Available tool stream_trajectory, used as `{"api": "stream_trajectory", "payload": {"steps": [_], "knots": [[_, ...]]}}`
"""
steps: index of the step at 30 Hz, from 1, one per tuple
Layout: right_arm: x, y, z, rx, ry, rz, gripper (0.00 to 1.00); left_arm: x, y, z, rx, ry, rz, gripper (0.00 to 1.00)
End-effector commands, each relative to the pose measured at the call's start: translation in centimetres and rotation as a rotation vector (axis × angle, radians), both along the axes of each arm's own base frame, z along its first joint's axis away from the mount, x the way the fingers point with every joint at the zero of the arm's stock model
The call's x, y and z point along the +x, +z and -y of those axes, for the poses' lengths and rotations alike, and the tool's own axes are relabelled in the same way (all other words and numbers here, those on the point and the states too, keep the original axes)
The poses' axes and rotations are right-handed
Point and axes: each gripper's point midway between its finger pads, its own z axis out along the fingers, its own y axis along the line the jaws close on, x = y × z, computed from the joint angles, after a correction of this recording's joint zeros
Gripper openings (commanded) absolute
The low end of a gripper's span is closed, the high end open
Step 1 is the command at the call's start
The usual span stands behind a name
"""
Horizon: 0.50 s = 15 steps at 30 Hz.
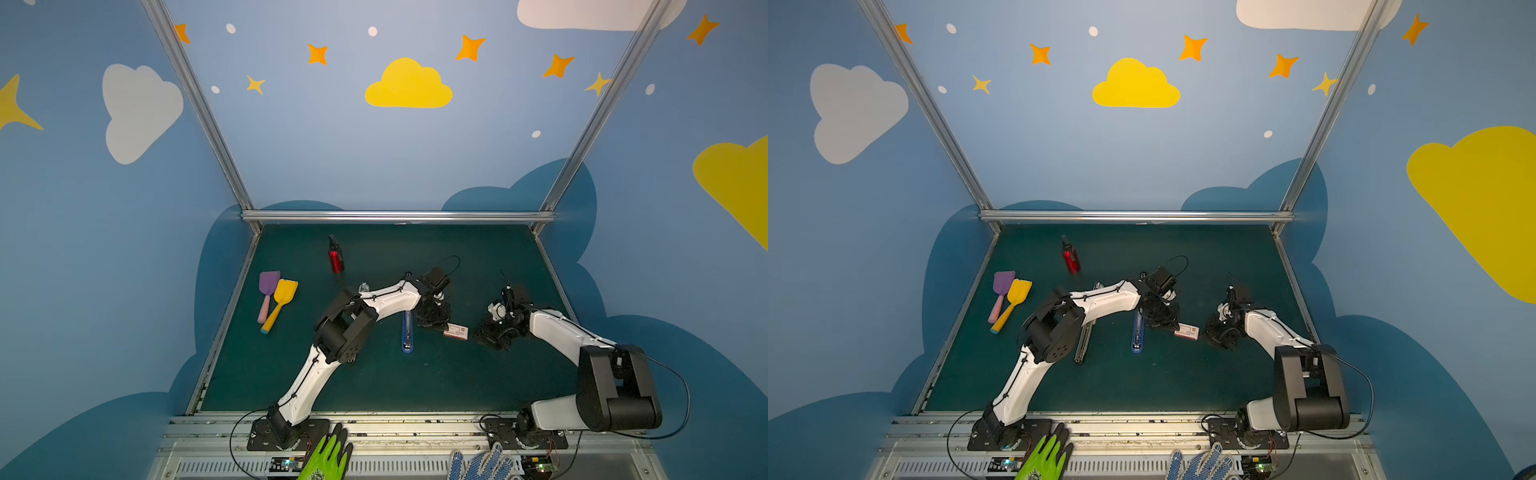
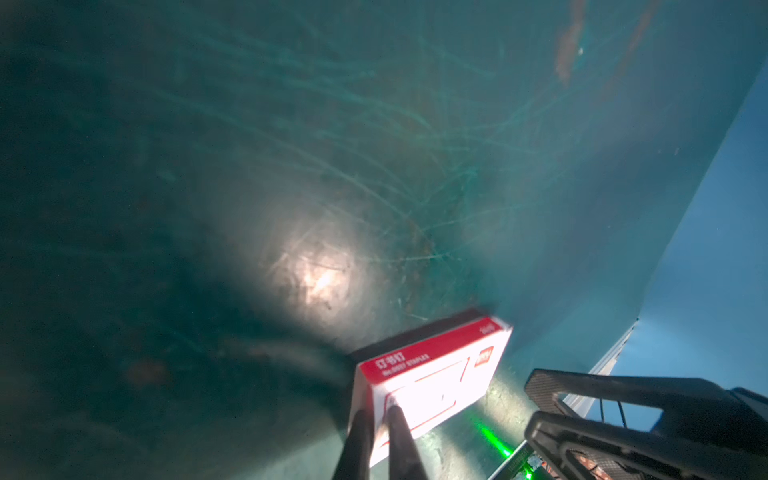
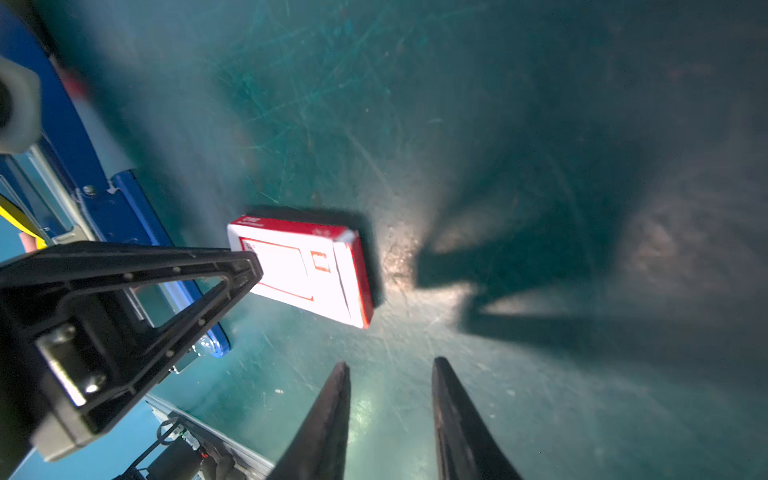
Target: Load the staples into the stapler
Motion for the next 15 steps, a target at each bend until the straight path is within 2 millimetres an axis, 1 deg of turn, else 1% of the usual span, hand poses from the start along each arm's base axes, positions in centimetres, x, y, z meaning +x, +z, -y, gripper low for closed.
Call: {"api": "stream_trajectory", "payload": {"steps": [1, 8, 15], "knots": [[0.7, 0.3, -0.1, -0.026, 0.017, 0.002, 0.34, -0.3, -0.5, -0.6, 0.024, -0.003, -0.005, 0.06], [1.8, -0.3, -0.1, -0.075, 0.023, -0.017, 0.35, -0.2, 0.0, -0.9, 0.022, -0.005, 0.008, 0.04], [3.1, -0.6, 0.2, -0.109, 0.038, -0.028, 0.29, 0.0, 0.2, -1.0, 0.017, -0.003, 0.012, 0.04]]}}
